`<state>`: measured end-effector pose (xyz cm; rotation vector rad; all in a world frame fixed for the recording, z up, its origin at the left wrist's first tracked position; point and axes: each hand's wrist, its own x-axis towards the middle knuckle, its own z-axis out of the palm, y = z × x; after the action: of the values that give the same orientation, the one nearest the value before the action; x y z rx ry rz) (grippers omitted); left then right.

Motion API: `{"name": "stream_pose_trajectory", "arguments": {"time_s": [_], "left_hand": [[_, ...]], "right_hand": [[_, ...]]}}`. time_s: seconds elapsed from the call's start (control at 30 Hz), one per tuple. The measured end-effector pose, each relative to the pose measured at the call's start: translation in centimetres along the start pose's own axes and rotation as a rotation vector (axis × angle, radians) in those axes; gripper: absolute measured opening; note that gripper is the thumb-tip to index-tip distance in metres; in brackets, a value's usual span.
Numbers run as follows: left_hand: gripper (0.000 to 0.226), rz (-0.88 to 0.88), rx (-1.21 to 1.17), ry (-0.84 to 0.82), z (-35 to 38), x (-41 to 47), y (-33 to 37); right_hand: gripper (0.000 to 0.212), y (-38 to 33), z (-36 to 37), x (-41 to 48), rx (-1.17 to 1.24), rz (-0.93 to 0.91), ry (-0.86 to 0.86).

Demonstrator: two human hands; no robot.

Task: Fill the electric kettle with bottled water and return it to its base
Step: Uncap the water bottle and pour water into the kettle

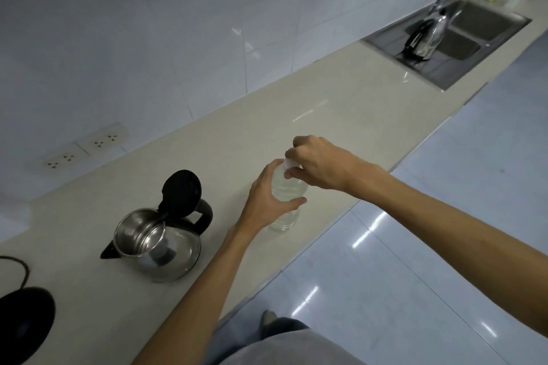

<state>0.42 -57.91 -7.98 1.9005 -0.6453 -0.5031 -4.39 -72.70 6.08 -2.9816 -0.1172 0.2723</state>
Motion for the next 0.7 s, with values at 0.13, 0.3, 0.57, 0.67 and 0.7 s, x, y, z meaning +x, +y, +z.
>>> {"name": "stream_pose_trajectory", "arguments": {"time_s": [0.13, 0.3, 0.57, 0.67, 0.7], "left_hand": [[0.092, 0.003, -0.025, -0.001, 0.1, -0.3, 0.1], [0.093, -0.008, -0.020, -0.008, -0.1, -0.2, 0.1], [0.095, -0.017, -0.041, 0.003, -0.1, -0.1, -0.1], [0.095, -0.016, -0.048, 0.002, 0.1, -0.1, -0.2], [0.096, -0.014, -0.049, 0.003, 0.2, 0.0, -0.2]], "right_hand": [[0.040, 1.1, -1.4, -0.1, 0.053, -0.129, -0.095], [0.073, 0.6, -0.3, 0.1, -0.057, 0.076, 0.082], [0.028, 2.6, -0.3, -0.2, 0.134, -0.208, 0.048], [0.036, 5.1, -0.6, -0.1, 0.327, -0.177, 0.139], [0.037, 6.4, 0.1, 0.1, 0.378, -0.088, 0.218]]}}
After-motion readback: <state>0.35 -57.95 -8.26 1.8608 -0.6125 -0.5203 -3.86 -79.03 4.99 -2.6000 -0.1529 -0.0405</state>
